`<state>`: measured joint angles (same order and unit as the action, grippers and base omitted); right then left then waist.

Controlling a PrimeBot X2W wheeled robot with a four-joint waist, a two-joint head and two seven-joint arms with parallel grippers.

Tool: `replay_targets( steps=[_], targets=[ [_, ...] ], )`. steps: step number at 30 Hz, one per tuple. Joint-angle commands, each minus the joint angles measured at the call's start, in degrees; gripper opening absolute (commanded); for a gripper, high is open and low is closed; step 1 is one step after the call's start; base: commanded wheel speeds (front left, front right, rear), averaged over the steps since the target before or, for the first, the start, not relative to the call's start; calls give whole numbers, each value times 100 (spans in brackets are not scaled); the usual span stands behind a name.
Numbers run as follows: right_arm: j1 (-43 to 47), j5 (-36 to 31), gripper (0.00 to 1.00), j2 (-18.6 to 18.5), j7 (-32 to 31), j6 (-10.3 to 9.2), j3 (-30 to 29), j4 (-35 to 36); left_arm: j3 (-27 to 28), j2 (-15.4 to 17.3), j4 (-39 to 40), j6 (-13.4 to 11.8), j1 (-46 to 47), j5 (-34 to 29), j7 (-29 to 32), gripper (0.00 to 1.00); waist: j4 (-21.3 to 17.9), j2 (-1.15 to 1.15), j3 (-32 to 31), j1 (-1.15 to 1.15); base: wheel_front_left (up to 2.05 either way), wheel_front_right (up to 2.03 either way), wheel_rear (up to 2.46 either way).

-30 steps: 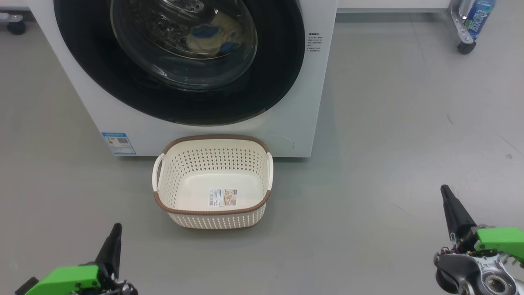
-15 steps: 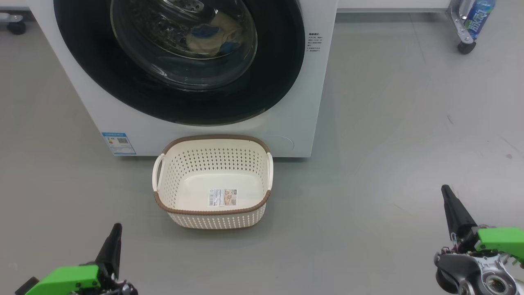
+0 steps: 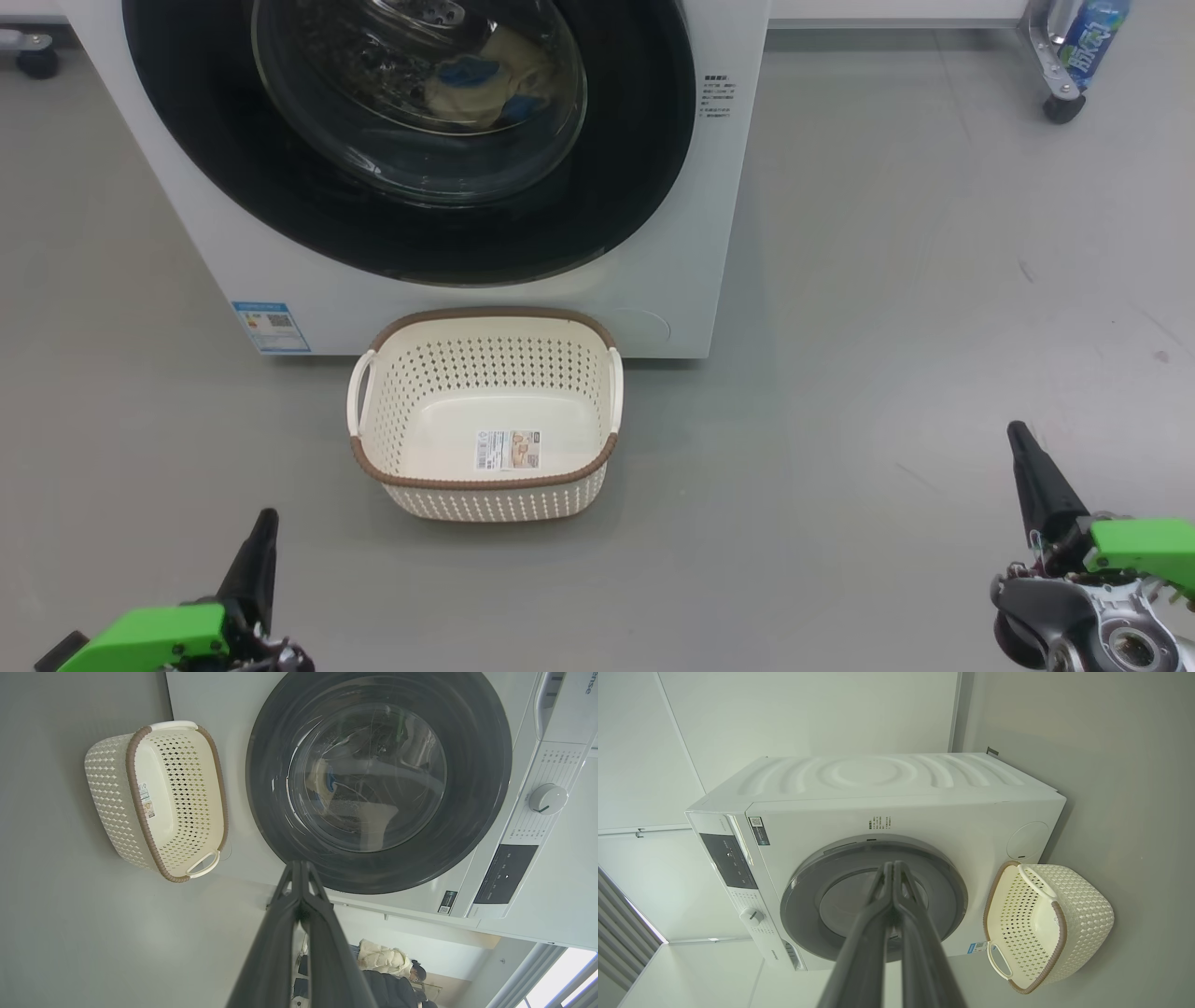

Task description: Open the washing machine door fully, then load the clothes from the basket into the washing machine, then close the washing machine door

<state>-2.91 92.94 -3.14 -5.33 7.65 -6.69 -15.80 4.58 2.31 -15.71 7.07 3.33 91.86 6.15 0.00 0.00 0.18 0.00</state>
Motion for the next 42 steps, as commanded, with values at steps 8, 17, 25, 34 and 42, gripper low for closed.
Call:
replay_targets(
  steps=[8,17,25,34,42],
  targets=[
    [-321,-19,0,-27,-58,-16,87,182,195,56,165,42,287,30,35,0,0,0,0,0,0,0,0],
    [-322,-26,0,-21,-66,-16,78,181,195,56,165,42,287,30,34,0,0,0,0,0,0,0,0],
    [-322,-33,0,-16,-72,-16,71,181,195,56,165,42,287,30,34,0,0,0,0,0,0,0,0],
    [-323,-39,0,-11,-78,-16,63,180,195,56,165,42,287,30,34,0,0,0,0,0,0,0,0],
    [-324,-44,0,-7,-82,-16,58,180,194,56,166,42,287,30,34,0,0,0,0,0,0,0,0]
  ],
)
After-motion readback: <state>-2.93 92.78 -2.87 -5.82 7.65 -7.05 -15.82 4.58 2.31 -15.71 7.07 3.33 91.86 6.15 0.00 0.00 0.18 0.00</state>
